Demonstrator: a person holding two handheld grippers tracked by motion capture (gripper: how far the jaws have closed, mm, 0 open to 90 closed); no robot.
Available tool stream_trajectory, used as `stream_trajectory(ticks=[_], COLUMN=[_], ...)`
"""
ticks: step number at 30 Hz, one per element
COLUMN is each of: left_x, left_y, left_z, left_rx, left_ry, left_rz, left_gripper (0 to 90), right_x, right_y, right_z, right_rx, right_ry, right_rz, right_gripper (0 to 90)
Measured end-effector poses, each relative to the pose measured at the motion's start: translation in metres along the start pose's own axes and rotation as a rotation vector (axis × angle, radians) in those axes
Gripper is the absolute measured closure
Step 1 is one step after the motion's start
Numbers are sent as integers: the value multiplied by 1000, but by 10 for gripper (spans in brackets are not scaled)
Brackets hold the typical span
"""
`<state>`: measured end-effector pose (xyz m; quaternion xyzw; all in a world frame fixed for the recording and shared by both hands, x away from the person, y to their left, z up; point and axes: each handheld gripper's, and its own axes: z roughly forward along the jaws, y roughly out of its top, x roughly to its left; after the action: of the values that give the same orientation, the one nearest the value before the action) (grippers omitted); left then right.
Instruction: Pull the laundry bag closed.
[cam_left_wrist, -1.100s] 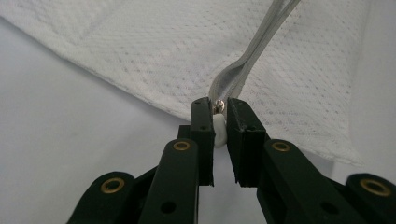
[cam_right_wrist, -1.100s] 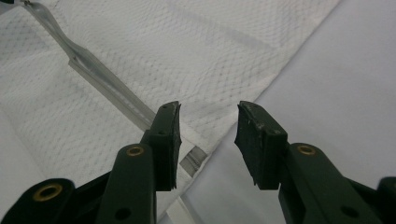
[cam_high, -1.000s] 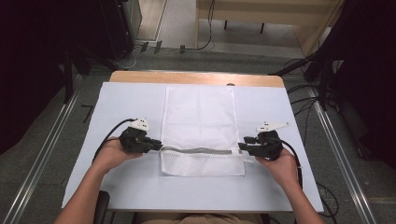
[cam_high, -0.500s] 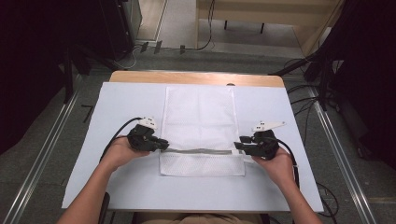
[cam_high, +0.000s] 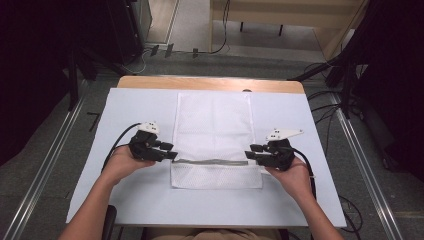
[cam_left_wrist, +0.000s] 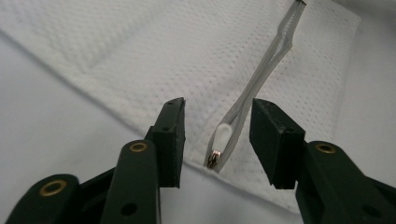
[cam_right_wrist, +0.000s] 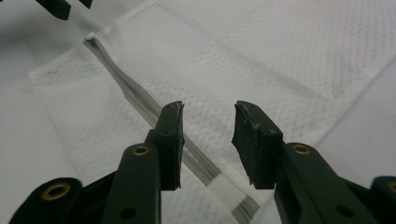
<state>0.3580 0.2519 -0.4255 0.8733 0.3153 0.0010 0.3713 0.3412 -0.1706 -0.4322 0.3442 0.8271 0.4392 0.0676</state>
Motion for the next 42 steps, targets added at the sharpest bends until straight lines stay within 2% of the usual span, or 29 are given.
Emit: stream_trajectory(ticks=[1,3,5,7,9,12,15,19,20,23,24,26,31,36,42], left_x=[0,2,3,1,-2,-6,-9,-7,-6,-3,-2,-1,0,3,3], left_y=[0,-9,-15,-19,-21,-23,-29,-36,-39,-40,-40,-40,-40,-40,-41], left_z=[0,-5,-6,-6,-6,-7,-8,-11,-12,-13,-14,-14,-14,-16,-17], left_rx=[0,11,24,39,46,49,44,35,28,24,12,7,-4,-13,-11], left_ry=[0,15,9,11,3,16,28,39,42,51,50,53,57,64,77], left_rz=[0,-46,-80,-94,-99,-93,-109,-122,-134,-138,-149,-144,-156,-179,-165], left_gripper=[541,531,524,527,527,525,510,482,480,475,468,468,458,460,461], right_x=[0,7,11,15,19,22,30,36,40,44,49,53,58,68,74], right_y=[0,7,10,13,17,21,28,32,35,37,40,43,47,57,64], right_z=[0,4,8,13,19,24,37,47,54,60,67,73,84,98,111], right_rx=[0,-12,-9,-6,-7,-7,-10,-4,0,9,23,30,38,49,54], right_ry=[0,24,35,45,52,65,92,118,141,148,152,161,177,200,220], right_rz=[0,-16,-33,-41,-56,-58,-80,-93,-100,-112,-131,-149,-152,-179,-190], right_gripper=[644,644,643,644,645,653,670,673,675,683,690,690,690,696,698])
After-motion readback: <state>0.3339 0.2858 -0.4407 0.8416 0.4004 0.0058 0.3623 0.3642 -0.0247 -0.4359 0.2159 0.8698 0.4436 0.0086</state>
